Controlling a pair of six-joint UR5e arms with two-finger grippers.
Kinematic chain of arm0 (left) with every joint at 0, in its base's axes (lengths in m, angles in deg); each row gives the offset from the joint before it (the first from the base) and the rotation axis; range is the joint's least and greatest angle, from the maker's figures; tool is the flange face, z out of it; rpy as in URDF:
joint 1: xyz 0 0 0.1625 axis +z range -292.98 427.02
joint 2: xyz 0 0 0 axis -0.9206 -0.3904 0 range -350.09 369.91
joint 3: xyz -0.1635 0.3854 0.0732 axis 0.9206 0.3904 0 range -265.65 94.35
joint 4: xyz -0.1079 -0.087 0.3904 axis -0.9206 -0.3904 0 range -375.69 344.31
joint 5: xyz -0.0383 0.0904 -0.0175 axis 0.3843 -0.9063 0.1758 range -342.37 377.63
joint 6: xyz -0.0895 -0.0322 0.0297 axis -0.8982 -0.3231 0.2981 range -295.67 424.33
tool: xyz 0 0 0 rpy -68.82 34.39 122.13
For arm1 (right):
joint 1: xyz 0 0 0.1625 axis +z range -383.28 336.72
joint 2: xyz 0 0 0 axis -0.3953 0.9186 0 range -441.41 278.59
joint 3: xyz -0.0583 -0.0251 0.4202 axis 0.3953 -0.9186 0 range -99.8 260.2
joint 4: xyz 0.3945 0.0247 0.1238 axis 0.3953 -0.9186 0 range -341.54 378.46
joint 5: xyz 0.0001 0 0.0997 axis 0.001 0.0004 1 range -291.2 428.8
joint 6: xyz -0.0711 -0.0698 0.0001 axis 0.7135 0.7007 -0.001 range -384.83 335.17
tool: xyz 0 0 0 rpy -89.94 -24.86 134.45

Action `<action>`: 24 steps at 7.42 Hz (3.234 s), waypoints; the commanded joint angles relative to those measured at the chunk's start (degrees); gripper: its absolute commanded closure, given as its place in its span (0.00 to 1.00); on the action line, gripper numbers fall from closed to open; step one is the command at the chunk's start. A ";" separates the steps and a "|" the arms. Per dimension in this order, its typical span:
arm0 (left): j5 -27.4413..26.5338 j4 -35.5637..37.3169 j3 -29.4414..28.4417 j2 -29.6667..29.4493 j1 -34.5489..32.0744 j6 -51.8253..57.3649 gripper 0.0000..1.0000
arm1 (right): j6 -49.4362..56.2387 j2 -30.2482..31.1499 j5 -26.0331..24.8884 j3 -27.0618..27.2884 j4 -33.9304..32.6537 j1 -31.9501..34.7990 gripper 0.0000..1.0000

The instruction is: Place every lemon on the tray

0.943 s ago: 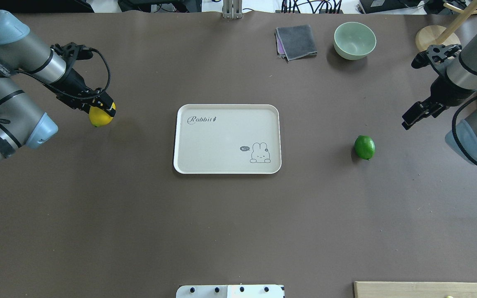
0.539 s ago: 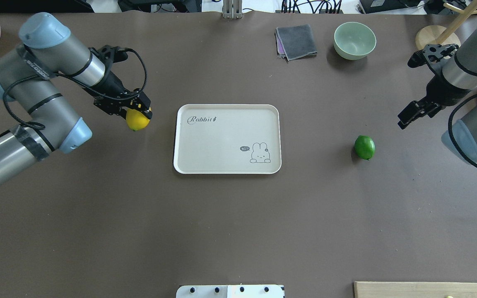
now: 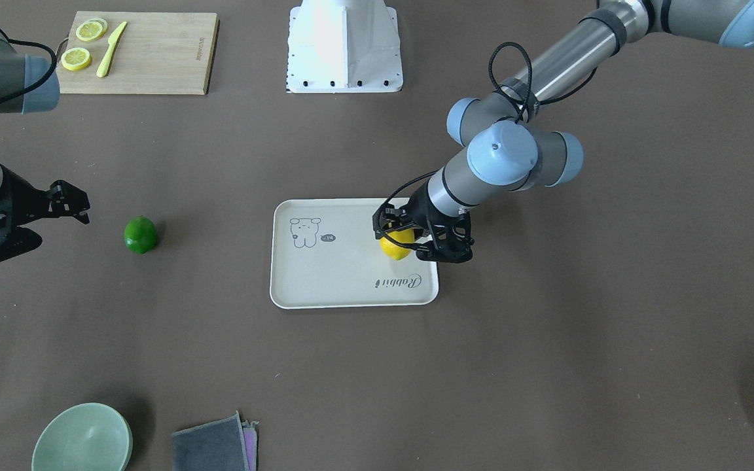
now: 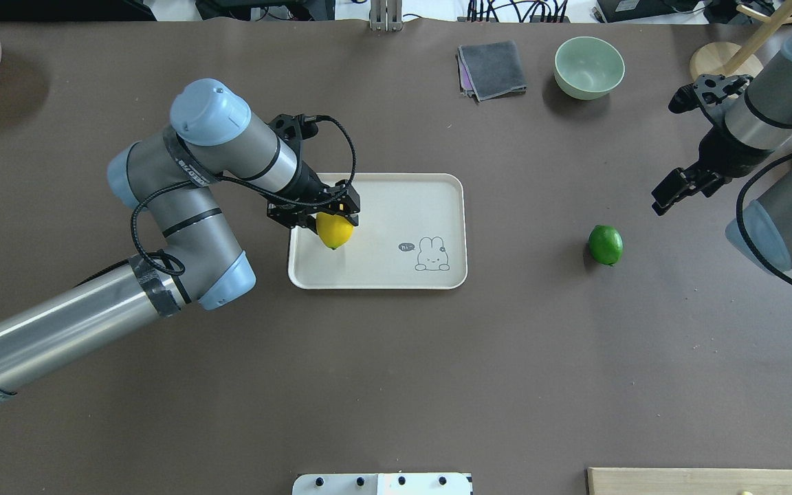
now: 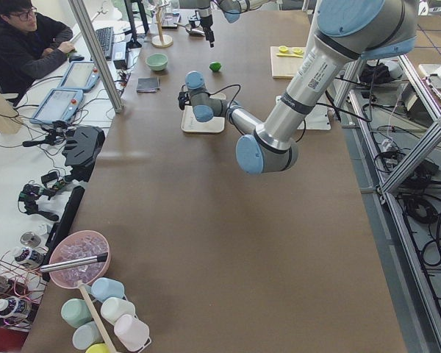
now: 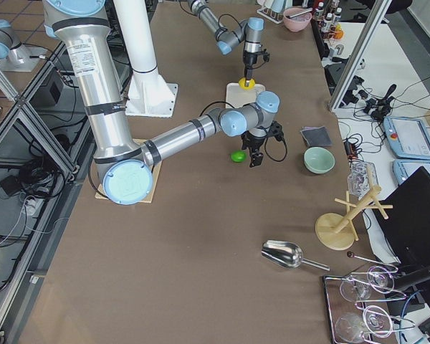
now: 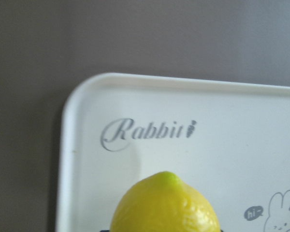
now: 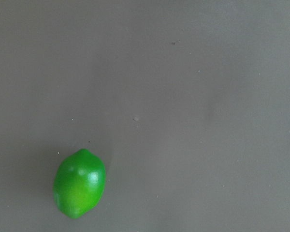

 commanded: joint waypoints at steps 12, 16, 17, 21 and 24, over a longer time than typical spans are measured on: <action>12.01 17.83 0.69 14.24 -29.46 45.55 0.02 | -10.55 0.15 -1.97 2.36 0.00 -2.93 0.00; 9.19 22.03 -1.42 15.21 -30.36 56.76 0.02 | -18.29 -0.80 -7.42 2.28 0.00 -11.81 0.00; 9.19 22.03 -1.42 15.21 -30.36 56.67 0.02 | -20.32 -1.59 -8.74 1.32 0.00 -13.21 0.00; 9.19 21.94 -1.77 15.29 -30.36 56.50 0.02 | -20.51 -2.30 -9.63 -3.52 3.87 -14.81 0.02; 9.19 21.94 -1.77 15.30 -30.36 56.50 0.02 | -20.51 -4.59 -9.54 -5.98 3.78 -14.81 0.43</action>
